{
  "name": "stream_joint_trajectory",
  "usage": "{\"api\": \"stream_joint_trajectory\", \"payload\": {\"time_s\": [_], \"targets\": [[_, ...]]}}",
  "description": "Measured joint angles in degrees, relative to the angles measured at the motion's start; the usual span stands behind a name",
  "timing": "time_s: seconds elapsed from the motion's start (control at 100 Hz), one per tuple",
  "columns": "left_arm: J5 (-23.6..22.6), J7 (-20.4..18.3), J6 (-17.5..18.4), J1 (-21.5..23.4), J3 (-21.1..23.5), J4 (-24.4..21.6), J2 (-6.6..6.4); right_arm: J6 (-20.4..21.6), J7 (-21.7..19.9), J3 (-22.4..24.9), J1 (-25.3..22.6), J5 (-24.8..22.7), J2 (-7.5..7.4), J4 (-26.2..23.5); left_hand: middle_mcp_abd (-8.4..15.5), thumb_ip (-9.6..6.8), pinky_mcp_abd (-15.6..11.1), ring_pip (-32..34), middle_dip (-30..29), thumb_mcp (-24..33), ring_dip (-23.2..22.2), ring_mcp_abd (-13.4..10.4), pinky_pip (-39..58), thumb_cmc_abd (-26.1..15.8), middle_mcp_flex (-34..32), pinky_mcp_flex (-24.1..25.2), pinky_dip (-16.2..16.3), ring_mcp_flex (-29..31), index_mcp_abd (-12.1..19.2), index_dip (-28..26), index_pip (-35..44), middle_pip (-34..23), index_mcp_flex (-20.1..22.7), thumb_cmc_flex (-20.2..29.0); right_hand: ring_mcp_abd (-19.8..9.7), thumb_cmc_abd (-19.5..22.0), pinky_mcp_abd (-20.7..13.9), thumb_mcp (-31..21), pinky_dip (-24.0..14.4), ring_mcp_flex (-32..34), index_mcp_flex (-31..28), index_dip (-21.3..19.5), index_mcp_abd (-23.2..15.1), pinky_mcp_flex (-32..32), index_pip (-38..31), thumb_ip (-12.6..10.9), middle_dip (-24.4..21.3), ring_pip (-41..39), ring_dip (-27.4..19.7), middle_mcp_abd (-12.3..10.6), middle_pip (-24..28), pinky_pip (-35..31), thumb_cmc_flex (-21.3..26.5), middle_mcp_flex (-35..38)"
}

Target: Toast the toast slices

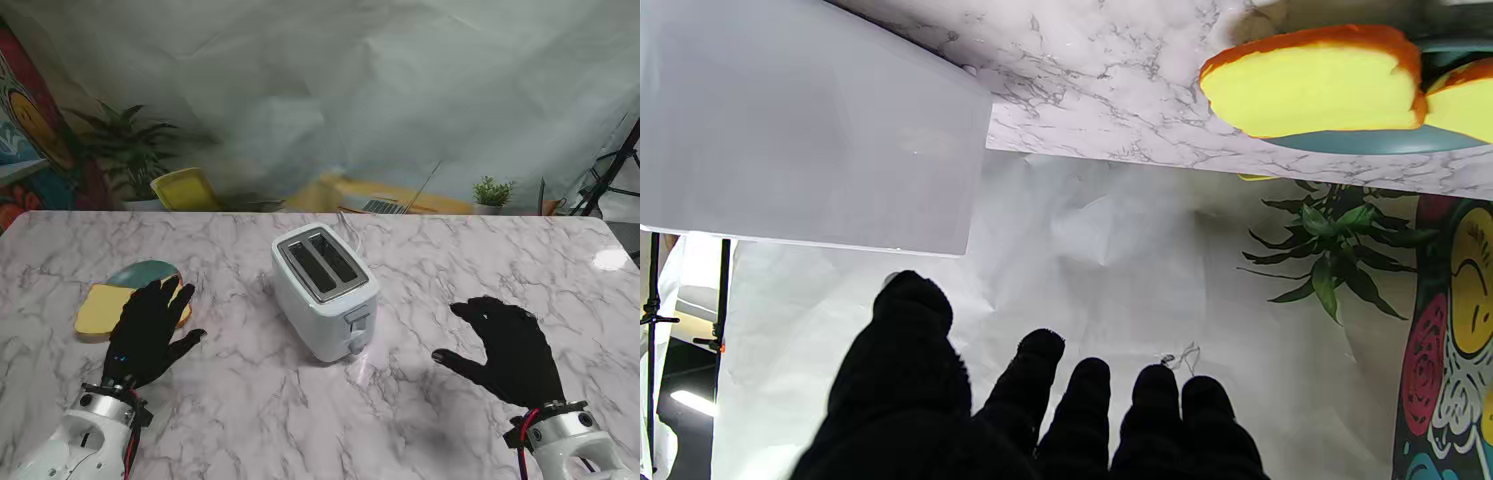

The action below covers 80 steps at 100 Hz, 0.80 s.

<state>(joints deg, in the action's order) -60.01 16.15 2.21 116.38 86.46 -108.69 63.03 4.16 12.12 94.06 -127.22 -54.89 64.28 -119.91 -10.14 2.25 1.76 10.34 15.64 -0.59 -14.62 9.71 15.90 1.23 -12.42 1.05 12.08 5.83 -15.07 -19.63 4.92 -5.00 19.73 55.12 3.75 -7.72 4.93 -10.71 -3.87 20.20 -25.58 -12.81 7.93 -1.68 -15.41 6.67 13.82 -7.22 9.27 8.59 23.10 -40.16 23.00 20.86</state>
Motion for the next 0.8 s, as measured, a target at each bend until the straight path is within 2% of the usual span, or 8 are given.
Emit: {"api": "stream_joint_trajectory", "payload": {"time_s": [0.57, 0.72, 0.8], "targets": [[-0.96, -0.63, 0.34, -0.05, 0.16, -0.06, -0.06, -0.16, -0.01, -0.2, 0.02, -0.03, -0.01, -0.2, 0.01, 0.0, 0.0, 0.0, 0.0, 0.0, 0.0, 0.0, 0.0, 0.04, 0.0, 0.0, 0.0, 0.0, 0.01, 0.0, 0.0, 0.0, 0.01, 0.0, 0.0, 0.65, 0.0, 0.98, 0.0, 0.0, 0.0, 0.0, 0.0, 0.0, 0.0, -0.59, 0.0, 0.0, 0.0, 0.01, 0.0, 0.0, 0.24, 0.0], [-3.28, -2.69, 3.83, 1.14, 3.98, -0.66, -0.03, -0.15, 0.07, -0.17, 0.03, 0.04, 0.0, -0.21, 0.17, 0.0, 0.0, 0.0, 0.0, -0.09, 0.0, -0.01, 0.0, 0.56, 0.0, 0.0, 0.0, 0.0, 0.03, 0.0, 0.0, 0.0, 0.01, -2.39, 0.0, 0.65, 0.0, 1.03, -0.01, 0.0, 0.0, 0.0, 0.0, 0.0, 0.0, -0.59, 0.0, 0.0, 0.0, 0.01, -0.01, 0.0, 0.26, 0.0], [-3.7, -4.97, 5.73, 1.86, 6.35, -0.79, -0.12, -0.13, 0.06, -0.15, 0.03, 0.19, 0.0, -0.21, 0.19, 0.0, 0.0, 0.0, 0.0, 0.06, 0.0, -0.02, 0.0, 0.59, 0.0, 0.0, 0.0, 0.0, 0.03, 0.0, 0.0, 0.0, 0.0, -5.58, 0.0, 0.65, 0.0, 1.04, -0.01, 0.0, 0.0, 0.0, 0.0, 0.0, 0.0, -0.59, 0.0, 0.0, 0.0, 0.01, -0.01, 0.0, 0.27, 0.0]]}}
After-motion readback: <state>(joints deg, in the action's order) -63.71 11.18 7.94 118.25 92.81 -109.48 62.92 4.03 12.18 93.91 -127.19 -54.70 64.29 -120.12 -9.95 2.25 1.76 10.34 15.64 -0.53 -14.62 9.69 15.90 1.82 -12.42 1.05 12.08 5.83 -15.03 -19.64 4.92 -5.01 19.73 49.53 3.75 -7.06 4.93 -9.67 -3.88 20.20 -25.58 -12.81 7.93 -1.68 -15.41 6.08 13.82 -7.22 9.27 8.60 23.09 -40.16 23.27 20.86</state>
